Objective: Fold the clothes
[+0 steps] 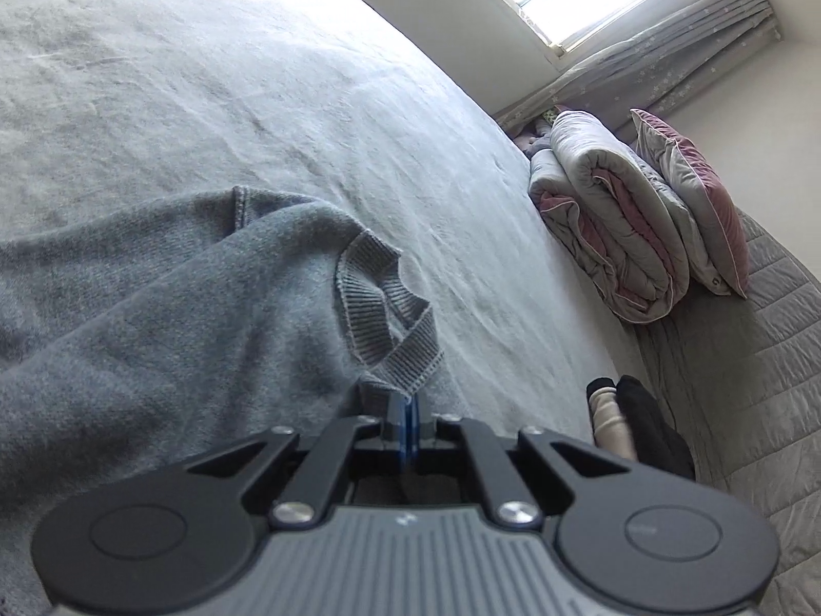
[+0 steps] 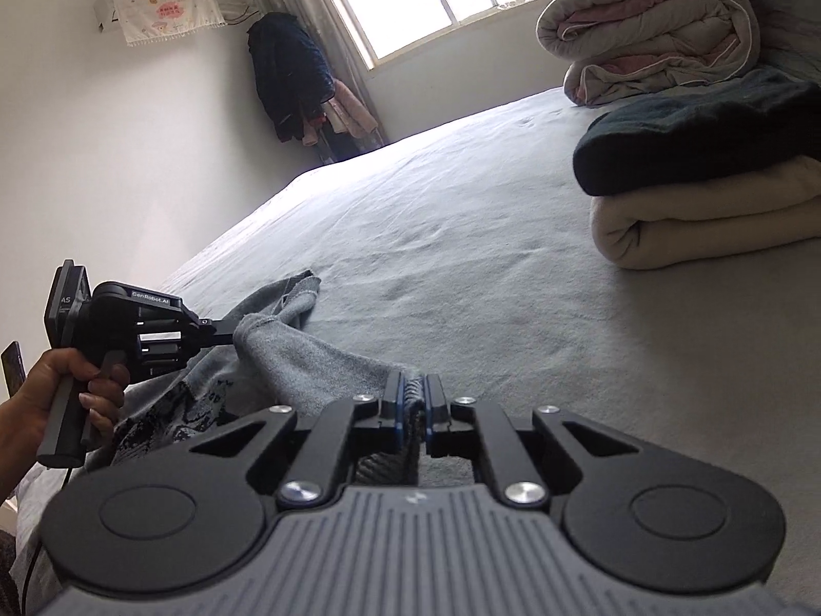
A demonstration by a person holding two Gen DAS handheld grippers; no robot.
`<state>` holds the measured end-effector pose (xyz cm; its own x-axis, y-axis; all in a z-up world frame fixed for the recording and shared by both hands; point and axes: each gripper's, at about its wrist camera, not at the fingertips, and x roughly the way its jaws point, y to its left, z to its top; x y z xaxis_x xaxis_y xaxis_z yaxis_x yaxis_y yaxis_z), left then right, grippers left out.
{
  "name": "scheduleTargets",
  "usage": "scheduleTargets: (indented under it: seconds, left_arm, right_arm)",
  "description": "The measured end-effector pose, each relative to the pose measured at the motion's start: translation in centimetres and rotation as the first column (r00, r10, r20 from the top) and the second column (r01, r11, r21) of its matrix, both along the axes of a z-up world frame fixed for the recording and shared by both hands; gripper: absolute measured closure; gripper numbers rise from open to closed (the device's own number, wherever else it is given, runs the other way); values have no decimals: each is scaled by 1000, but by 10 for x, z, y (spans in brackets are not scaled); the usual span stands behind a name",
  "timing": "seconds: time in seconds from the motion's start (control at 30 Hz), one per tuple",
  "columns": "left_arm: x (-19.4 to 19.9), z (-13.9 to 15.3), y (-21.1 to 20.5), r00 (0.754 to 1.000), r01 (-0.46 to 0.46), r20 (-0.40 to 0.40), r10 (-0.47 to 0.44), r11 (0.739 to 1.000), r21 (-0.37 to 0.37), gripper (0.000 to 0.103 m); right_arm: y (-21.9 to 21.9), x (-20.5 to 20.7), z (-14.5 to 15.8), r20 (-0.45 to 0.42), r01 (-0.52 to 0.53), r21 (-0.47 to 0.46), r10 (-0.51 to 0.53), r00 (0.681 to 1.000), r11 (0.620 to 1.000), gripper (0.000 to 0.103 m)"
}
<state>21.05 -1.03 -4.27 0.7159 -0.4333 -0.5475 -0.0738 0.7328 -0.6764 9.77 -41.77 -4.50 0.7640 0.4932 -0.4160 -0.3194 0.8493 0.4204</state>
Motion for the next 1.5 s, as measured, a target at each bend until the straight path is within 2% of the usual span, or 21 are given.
scheduleTargets:
  seconds: [0.1,0.2,0.43,0.63,0.77,0.87,0.97,1.03,1.1,1.17,1.2,1.23,1.3,1.4,1.5]
  left_arm:
    - [22,13,-27,998,39,48,-38,999,-12,102]
    - [48,19,-58,995,66,82,-64,997,-27,102]
    - [86,6,-128,990,117,83,-117,993,0,102]
    - [98,-20,-146,991,107,75,-109,994,31,102]
    - [101,-35,-147,992,98,79,-102,994,52,102]
    - [99,-43,-150,987,102,117,-112,991,84,102]
    - [97,-39,-156,981,113,142,-133,983,142,101]
    - [95,-34,-159,977,124,151,-151,977,176,99]
    - [93,-28,-161,973,139,154,-172,969,205,93]
    - [83,-20,-163,966,156,170,-197,961,227,80]
    - [78,-16,-164,961,166,177,-210,957,238,72]
    - [71,-11,-166,956,181,179,-231,949,258,69]
    - [52,0,-172,938,225,188,-290,926,304,68]
    - [18,13,-180,897,295,210,-388,882,368,68]
    - [-15,21,-188,852,358,222,-475,836,415,68]
  right_arm:
    - [-12,-3,3,31,116,-7,-116,993,993,95]
    - [-23,-8,7,63,231,-14,-230,971,973,95]
    - [-43,-9,5,105,420,-18,-416,903,907,96]
    - [-59,0,-7,41,477,4,-477,878,879,96]
    - [-61,3,-10,30,491,1,-490,871,871,96]
    - [-64,10,-19,-40,490,3,-490,871,872,96]
    - [-70,17,-29,-115,488,17,-483,868,873,97]
    - [-73,14,-30,-124,484,44,-476,871,874,96]
    - [-74,13,-29,-125,479,53,-470,874,876,94]
    - [-74,11,-28,-125,469,59,-459,879,881,92]
    - [-75,10,-27,-125,461,65,-451,883,885,87]
    - [-76,9,-26,-129,453,73,-442,888,889,86]
    - [-79,8,-25,-144,435,86,-421,895,896,84]
    - [-85,4,-22,-160,407,130,-386,909,904,67]
    - [-90,-2,-19,-172,391,148,-366,915,908,65]
